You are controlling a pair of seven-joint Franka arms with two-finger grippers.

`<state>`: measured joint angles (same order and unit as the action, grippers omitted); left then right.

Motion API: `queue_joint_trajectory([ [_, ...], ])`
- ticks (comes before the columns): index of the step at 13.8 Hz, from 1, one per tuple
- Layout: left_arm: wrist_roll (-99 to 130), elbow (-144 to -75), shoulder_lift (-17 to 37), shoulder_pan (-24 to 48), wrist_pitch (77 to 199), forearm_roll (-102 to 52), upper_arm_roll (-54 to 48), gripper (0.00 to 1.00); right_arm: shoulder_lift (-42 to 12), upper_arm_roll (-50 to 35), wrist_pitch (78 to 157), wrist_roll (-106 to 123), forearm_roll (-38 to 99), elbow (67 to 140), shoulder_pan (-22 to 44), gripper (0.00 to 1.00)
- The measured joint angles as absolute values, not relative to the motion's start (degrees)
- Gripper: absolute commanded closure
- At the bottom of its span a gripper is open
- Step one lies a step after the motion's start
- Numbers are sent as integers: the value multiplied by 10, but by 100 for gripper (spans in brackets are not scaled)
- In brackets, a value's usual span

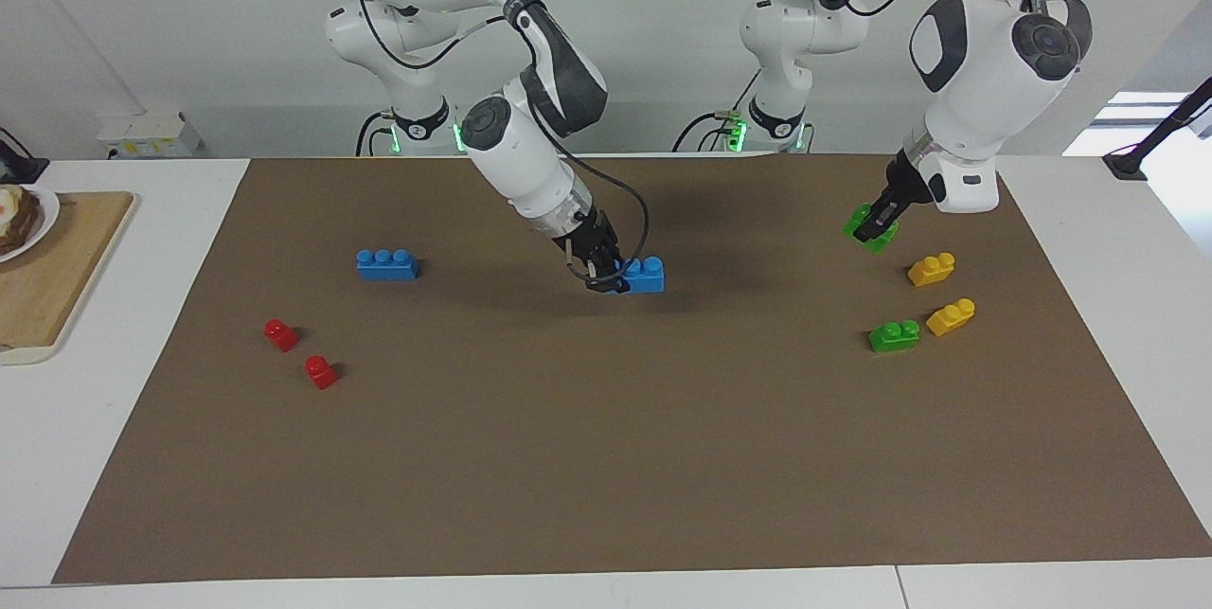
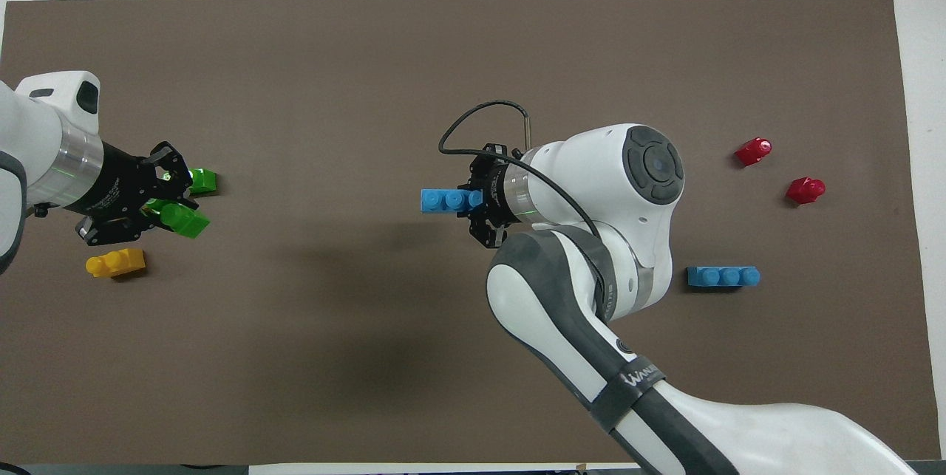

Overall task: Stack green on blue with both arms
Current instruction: 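Carry the green and blue blocks with both grippers toward the table center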

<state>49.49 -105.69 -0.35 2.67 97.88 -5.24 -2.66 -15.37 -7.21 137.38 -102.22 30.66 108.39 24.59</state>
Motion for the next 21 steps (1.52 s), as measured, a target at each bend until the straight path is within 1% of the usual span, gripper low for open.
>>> queue_joint_trajectory([
  [4,600,-1058,-3,30,997,-56,-30,100,-173,-72,1409,-1022,307,1101,266,100],
  [6,671,-1063,-2,42,1019,-56,-30,100,-184,-72,1423,-1022,307,1103,273,100],
  [9,801,-1095,3,68,1075,-57,-31,100,-195,-72,1449,-1022,307,1109,286,100],
  [11,874,-1111,10,95,1105,-57,-32,100,-202,-72,1457,-1022,307,1114,291,100],
  [15,1027,-1116,37,161,1169,-57,-34,100,-211,-72,1479,-1022,307,1125,297,100],
  [21,1117,-1116,76,249,1213,-57,-34,100,-226,-72,1509,-1022,307,1135,306,100],
])
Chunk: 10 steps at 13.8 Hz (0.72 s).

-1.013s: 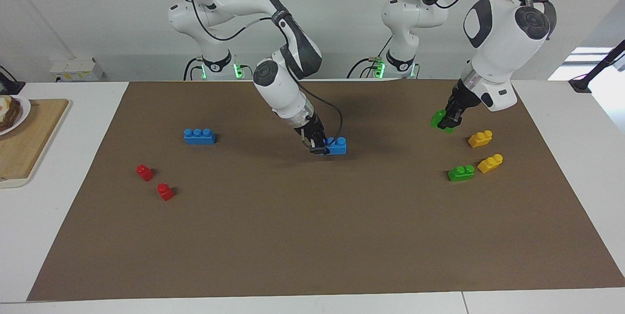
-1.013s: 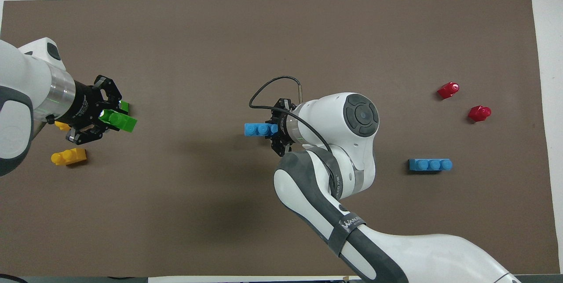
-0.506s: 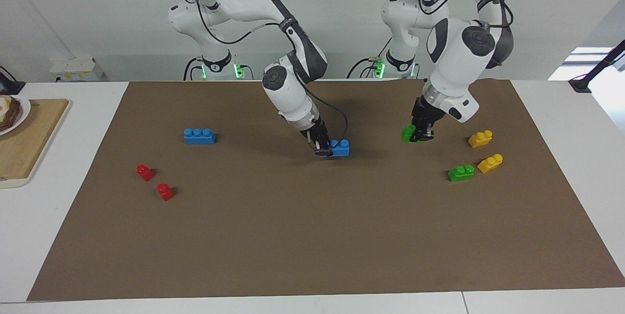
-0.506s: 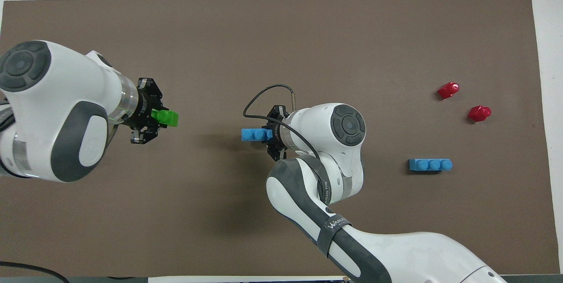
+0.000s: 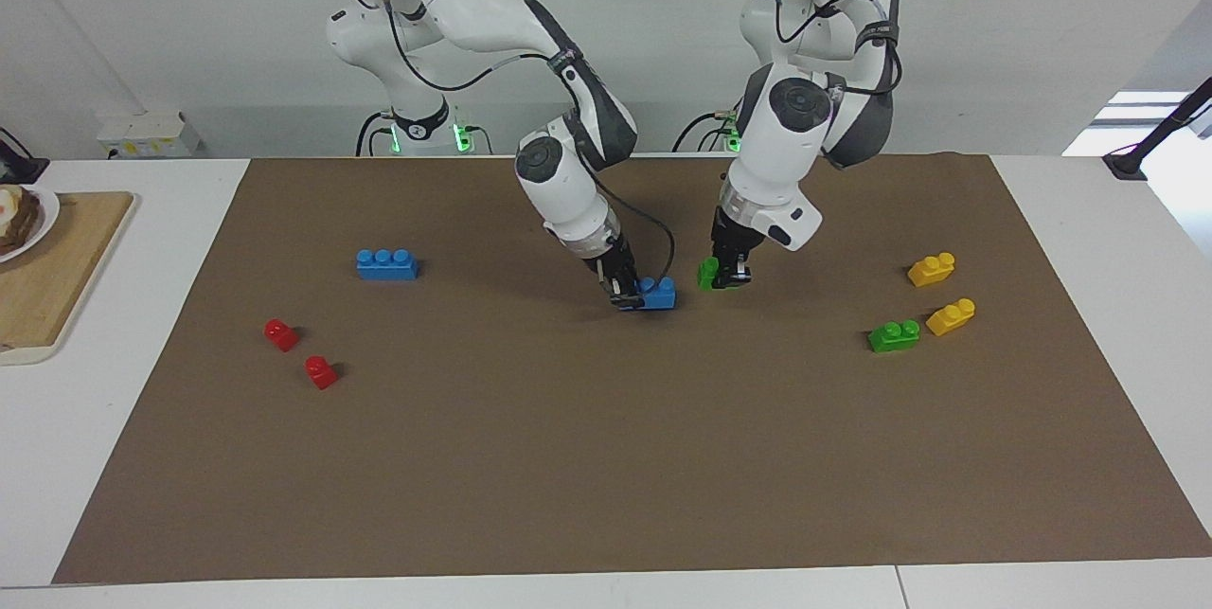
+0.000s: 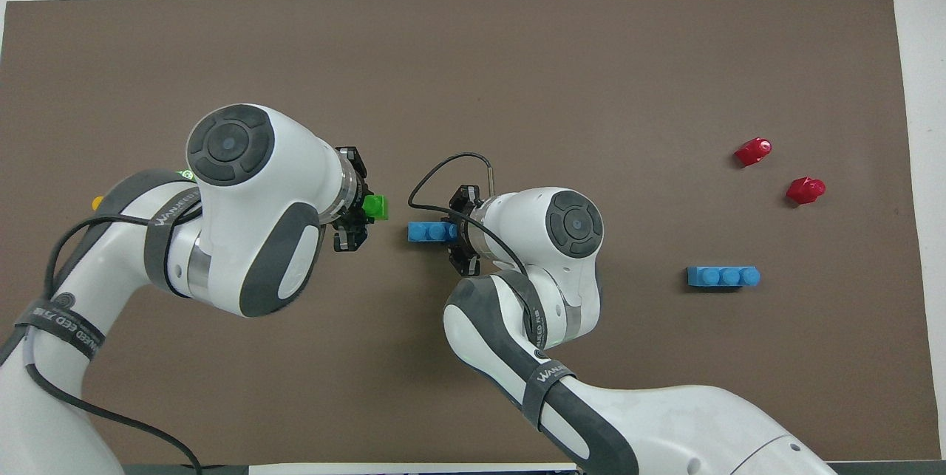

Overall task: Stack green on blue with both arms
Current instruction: 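Carry the green and blue blocks with both grippers toward the table center, then press the green block onto the blue block held by the right gripper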

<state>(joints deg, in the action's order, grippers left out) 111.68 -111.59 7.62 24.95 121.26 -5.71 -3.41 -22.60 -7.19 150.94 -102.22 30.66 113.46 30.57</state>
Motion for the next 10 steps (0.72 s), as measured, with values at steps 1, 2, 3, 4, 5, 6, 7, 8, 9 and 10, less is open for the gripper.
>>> queue_joint_trajectory([
  [1,1119,-1116,80,260,1218,-57,-34,100,-228,-72,1511,-1022,307,1135,306,100],
  [2,1121,-1116,83,268,1219,-57,-34,100,-231,-72,1515,-1022,307,1135,309,100],
  [3,1121,-1116,86,276,1222,-57,-34,100,-234,-72,1522,-1022,307,1136,312,100],
  [4,1121,-1116,89,283,1229,-57,-34,100,-235,-72,1527,-1022,307,1136,314,100],
  [5,1121,-1116,93,290,1238,-57,-34,100,-235,-72,1529,-1022,307,1137,315,100],
  [6,1121,-1117,98,297,1243,-57,-33,100,-235,-72,1530,-1022,307,1137,315,100],
  [7,1121,-1117,103,303,1244,-56,-34,100,-235,-72,1530,-1022,307,1137,315,100],
  [8,1121,-1118,109,308,1245,-54,-34,100,-235,-72,1530,-1022,307,1137,315,100],
  [9,1121,-1119,114,311,1247,-52,-33,100,-235,-72,1530,-1022,307,1137,315,100],
  [10,1121,-1121,117,313,1249,-51,-33,100,-235,-72,1530,-1022,307,1137,315,100],
])
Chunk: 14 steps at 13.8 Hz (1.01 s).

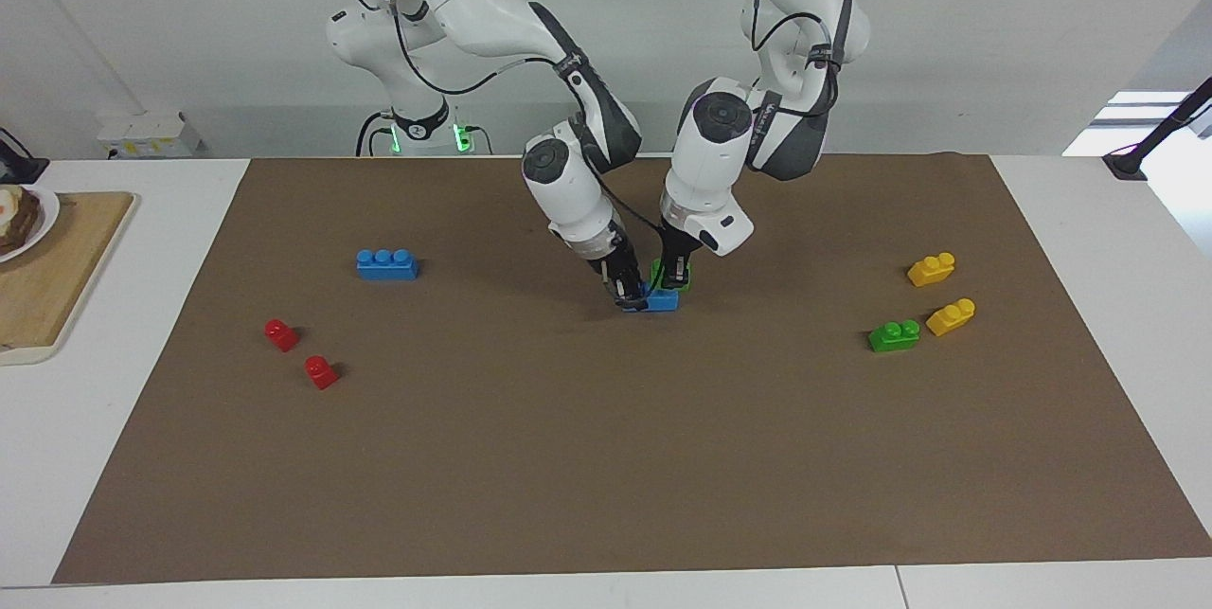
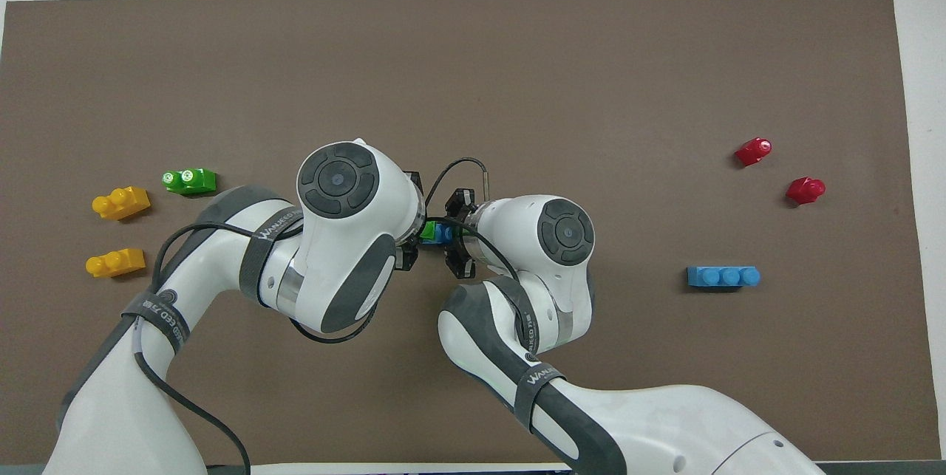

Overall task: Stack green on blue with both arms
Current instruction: 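Press the green block onto the blue block held by the right gripper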

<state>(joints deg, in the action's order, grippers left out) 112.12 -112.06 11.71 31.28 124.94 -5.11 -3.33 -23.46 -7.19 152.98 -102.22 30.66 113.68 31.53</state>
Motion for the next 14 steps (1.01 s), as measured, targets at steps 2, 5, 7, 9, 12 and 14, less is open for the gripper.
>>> queue_joint_trajectory([
  [2,1121,-1125,119,313,1252,-50,-33,100,-235,-72,1530,-1022,307,1137,315,100],
  [5,1121,-1132,119,313,1273,-50,-33,100,-235,-72,1530,-1022,307,1137,315,100],
  [7,1121,-1136,119,313,1289,-50,-33,100,-235,-72,1530,-1022,307,1137,315,100],
  [9,1121,-1139,118,313,1293,-50,-33,100,-235,-72,1530,-1022,307,1137,315,100],
  [12,1127,-1146,113,317,1298,-50,-33,100,-235,-72,1530,-1022,307,1137,315,100],
  [14,1142,-1153,109,319,1303,-50,-33,100,-235,-72,1530,-1022,307,1137,315,100],
])
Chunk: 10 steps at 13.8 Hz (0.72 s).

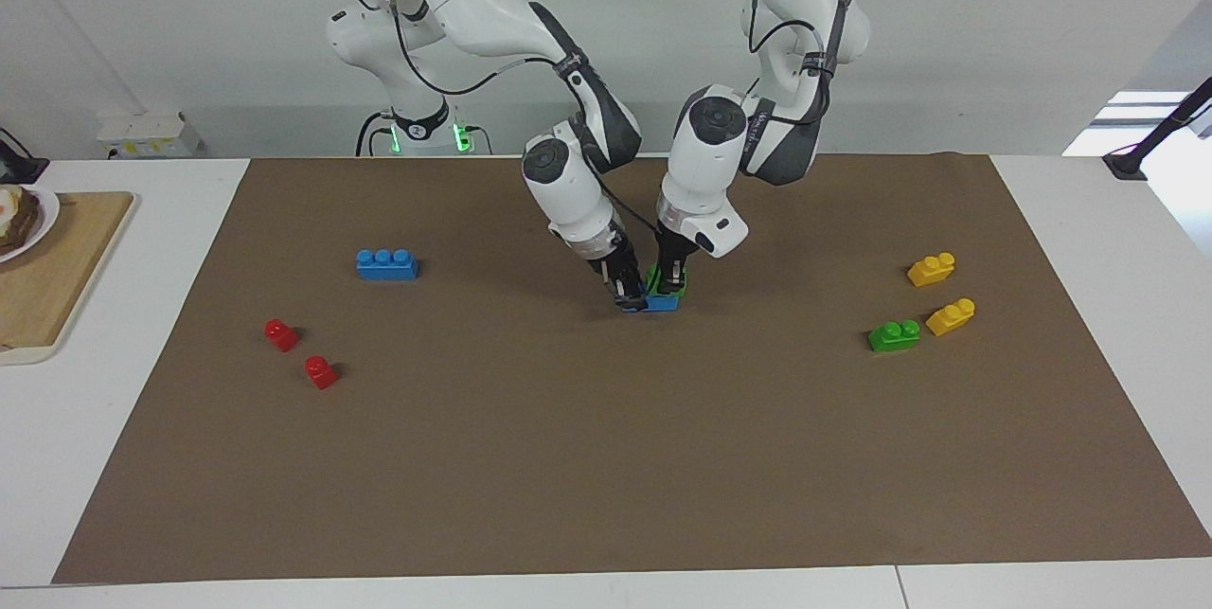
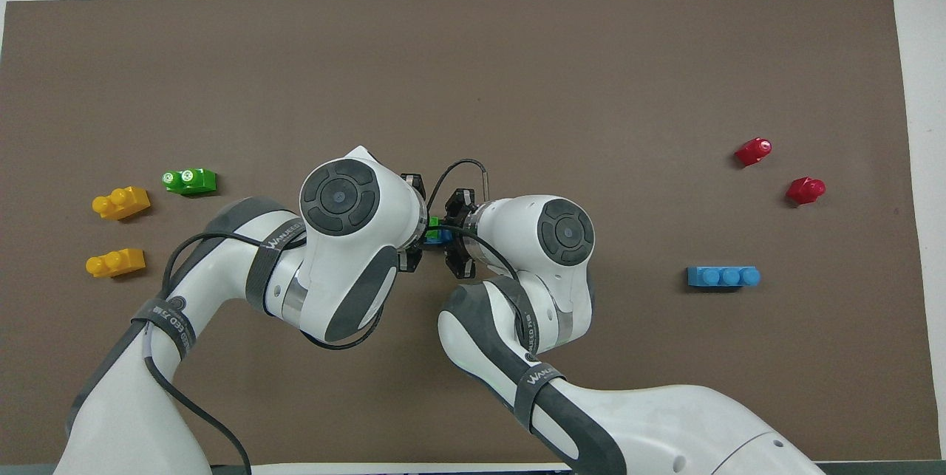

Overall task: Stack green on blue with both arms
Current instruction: 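Press the green block onto the blue block held by the right gripper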

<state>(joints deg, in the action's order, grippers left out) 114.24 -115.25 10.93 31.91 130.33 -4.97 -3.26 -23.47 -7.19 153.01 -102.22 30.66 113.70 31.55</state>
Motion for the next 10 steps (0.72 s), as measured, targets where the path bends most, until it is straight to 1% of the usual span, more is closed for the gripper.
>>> queue_joint_trajectory([
  [4,1150,-1170,99,321,1317,-50,-33,100,-235,-72,1530,-1022,307,1137,316,100],
  [7,1154,-1184,107,326,1345,-49,-34,100,-235,-72,1531,-1022,307,1137,316,100],
  [10,1156,-1185,109,326,1347,-49,-33,100,-235,-72,1531,-1022,307,1137,316,100],
])
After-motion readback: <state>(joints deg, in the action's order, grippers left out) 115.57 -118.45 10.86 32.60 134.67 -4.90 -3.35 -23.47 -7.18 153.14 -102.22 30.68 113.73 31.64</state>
